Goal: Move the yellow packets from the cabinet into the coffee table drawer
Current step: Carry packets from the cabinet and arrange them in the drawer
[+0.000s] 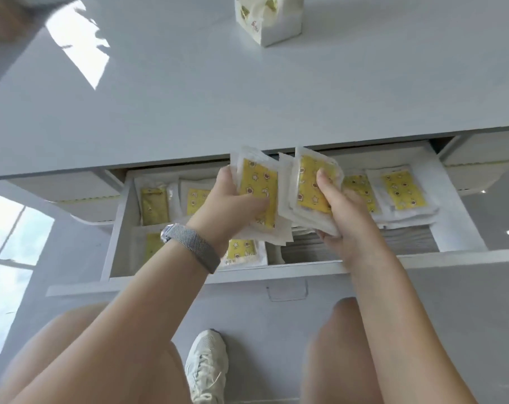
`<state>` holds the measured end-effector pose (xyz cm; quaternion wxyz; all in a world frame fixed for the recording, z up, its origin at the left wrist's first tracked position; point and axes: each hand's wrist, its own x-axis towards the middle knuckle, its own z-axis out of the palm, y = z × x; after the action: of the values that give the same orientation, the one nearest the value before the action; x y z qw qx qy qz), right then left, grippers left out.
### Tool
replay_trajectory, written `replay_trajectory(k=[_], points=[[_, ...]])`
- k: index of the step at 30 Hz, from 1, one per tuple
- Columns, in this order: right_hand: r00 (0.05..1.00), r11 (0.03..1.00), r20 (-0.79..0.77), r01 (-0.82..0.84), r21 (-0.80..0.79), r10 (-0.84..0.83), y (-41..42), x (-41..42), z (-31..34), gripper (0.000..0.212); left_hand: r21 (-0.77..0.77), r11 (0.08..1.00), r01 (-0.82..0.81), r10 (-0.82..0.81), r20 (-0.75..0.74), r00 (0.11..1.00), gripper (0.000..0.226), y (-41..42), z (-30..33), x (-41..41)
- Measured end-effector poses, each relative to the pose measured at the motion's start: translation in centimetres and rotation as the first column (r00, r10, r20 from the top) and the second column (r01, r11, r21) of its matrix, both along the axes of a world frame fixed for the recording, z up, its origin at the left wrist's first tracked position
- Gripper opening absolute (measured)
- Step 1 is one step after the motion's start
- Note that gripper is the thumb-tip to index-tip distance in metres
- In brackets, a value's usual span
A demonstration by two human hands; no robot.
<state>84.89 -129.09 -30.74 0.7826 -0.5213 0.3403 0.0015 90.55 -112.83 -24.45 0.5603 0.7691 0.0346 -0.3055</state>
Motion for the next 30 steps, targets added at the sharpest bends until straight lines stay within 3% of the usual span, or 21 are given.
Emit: replay_trajectory(k=[4, 8, 9, 12, 15, 23, 26, 28, 30], points=[[0.997, 0.999, -0.063, -0.042, 0.015, 0.043, 0.2, -0.7, 0.6, 0.026, -0.066, 0.987, -0.148, 0.140, -0.110, 0.984, 0.033, -1.2, -1.2, -1.9], [0.993, 0.996, -0.086, -0.081, -0.030, 0.079, 0.4, -1.0, 0.8, 0.043, -0.064, 0.967, -0.249, 0.235, -0.166, 0.958, 0.015, -1.9, -1.3, -2.5], [0.994, 0.995, -0.064, -0.090, -0.042, 0.087, 0.4, -0.9, 0.8, 0.044, -0.069, 0.963, -0.262, 0.247, -0.174, 0.953, 0.024, -2.1, -1.1, -2.5], [0.994, 0.986, -0.011, -0.114, -0.120, 0.113, 0.9, -0.7, 1.1, 0.052, -0.084, 0.968, -0.235, 0.216, -0.187, 0.958, 0.081, -2.6, -1.5, -2.4], [0.983, 0.968, 0.010, -0.179, -0.178, 0.184, 1.3, -0.6, 0.7, 0.053, -0.086, 0.980, -0.178, 0.166, -0.140, 0.976, 0.106, -2.9, -2.4, -2.4], [0.956, 0.927, 0.041, -0.272, -0.258, 0.292, 1.7, -0.6, 0.4, 0.047, -0.064, 0.992, -0.110, 0.110, -0.001, 0.994, 0.082, -2.2, -3.9, -2.4], [0.937, 0.929, 0.070, -0.326, -0.176, 0.342, 1.7, -0.6, 0.1, 0.045, -0.080, 0.993, -0.087, 0.086, -0.012, 0.996, 0.090, -1.5, -4.5, -1.9], [0.939, 0.933, 0.044, -0.331, -0.142, 0.340, 2.1, -0.5, 0.4, 0.067, -0.089, 0.995, -0.052, 0.049, -0.039, 0.998, 0.085, -1.0, -4.6, -1.8], [0.944, 0.939, 0.038, -0.322, -0.122, 0.328, 2.0, -0.3, 0.0, 0.097, -0.146, 0.988, -0.048, 0.035, -0.088, 0.995, 0.060, -0.7, -4.5, -1.6]])
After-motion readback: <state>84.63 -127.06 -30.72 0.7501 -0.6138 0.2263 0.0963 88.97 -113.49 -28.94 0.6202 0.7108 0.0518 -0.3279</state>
